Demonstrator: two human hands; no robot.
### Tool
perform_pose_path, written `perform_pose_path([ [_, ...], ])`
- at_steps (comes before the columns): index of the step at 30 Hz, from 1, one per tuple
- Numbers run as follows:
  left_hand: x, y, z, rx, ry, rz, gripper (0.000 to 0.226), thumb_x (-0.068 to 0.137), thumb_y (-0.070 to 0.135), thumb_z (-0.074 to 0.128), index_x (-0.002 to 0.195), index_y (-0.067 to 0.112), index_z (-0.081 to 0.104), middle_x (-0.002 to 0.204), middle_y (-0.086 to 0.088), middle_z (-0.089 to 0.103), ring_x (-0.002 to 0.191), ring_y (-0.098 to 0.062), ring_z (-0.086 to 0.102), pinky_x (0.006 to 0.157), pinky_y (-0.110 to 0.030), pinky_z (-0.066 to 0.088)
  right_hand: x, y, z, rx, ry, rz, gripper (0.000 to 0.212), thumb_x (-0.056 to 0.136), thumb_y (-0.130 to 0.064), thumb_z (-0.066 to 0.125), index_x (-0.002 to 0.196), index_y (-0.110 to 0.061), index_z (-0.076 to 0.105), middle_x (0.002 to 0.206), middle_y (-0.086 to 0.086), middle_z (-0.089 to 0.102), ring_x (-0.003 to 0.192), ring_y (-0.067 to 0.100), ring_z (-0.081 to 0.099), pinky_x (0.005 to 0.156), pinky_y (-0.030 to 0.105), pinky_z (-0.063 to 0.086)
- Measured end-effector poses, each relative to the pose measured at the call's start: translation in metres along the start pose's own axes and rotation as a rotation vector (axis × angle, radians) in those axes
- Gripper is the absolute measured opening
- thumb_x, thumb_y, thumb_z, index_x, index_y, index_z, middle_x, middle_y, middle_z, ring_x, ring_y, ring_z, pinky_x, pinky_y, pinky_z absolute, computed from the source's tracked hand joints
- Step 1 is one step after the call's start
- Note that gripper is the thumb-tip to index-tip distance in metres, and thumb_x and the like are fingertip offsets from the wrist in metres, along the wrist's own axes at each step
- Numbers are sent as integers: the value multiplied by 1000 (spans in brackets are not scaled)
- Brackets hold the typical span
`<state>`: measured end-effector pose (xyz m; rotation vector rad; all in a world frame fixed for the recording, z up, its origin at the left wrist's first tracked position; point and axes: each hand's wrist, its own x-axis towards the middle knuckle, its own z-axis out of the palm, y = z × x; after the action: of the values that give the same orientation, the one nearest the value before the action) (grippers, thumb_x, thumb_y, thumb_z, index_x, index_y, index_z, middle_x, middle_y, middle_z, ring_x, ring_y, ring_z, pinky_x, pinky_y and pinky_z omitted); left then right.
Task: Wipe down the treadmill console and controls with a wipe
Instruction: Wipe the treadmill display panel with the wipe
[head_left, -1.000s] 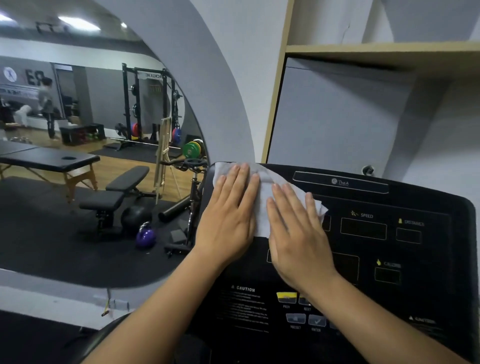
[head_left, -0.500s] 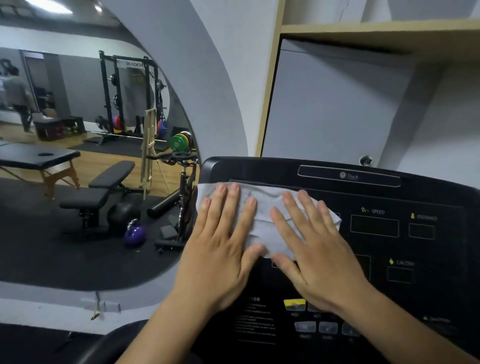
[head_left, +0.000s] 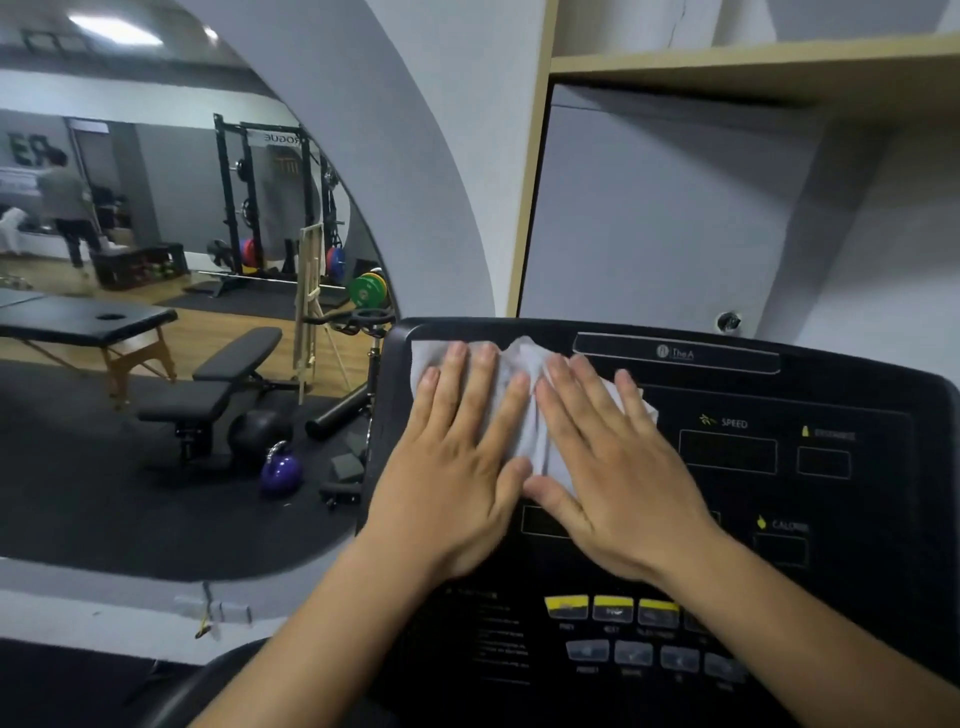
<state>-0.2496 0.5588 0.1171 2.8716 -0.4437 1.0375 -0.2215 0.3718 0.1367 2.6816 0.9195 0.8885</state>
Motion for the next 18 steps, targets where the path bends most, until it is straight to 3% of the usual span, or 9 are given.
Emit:
perform_pose_path([
  [2,25,2,-11,23,-25,-16,66,96,45,2,152,18,-20,159,-13,-27,146,-30,-29,121,-47,-11,22,9,-12,-7,2,38,79,95,-64,0,153,-10,-5,161,6,-12,147,17,-18,120,48,-4],
  [5,36,13,-12,22,-35,-54,69,92,44,-3,153,13,-18,158,-15,-27,145,-31,-29,121,-47,-10,36,17,-20,2,9,51,81,92,-65,-8,152,-10,-9,160,8,-16,146,18,-21,120,49,-3],
  [9,2,37,7,-21,-22,-10,69,98,43,12,155,8,-6,162,-16,-17,149,-30,-20,122,-49,-2,-6,16,-2,30,52,-30,78,98,-62,9,153,-6,6,162,11,-3,149,22,-9,119,49,4],
  [11,1,41,10,-15,-35,-23,70,98,47,11,154,9,-9,161,-16,-19,148,-30,-21,122,-48,-6,-17,23,2,45,49,-63,76,99,-60,13,153,-7,11,163,10,3,150,21,-5,118,48,6],
  [15,45,46,-6,85,-55,-52,71,93,47,-4,147,8,-28,155,-18,-34,143,-31,-33,120,-47,-13,12,44,-18,-11,30,0,79,95,-63,-2,153,-10,-3,161,7,-11,147,18,-17,119,50,-5],
  [18,61,51,-7,100,-48,-29,72,94,47,-6,148,5,-25,157,-19,-30,145,-31,-30,121,-47,-10,16,52,-19,0,44,40,78,95,-62,-4,153,-10,-7,161,7,-15,146,18,-20,119,51,-7],
])
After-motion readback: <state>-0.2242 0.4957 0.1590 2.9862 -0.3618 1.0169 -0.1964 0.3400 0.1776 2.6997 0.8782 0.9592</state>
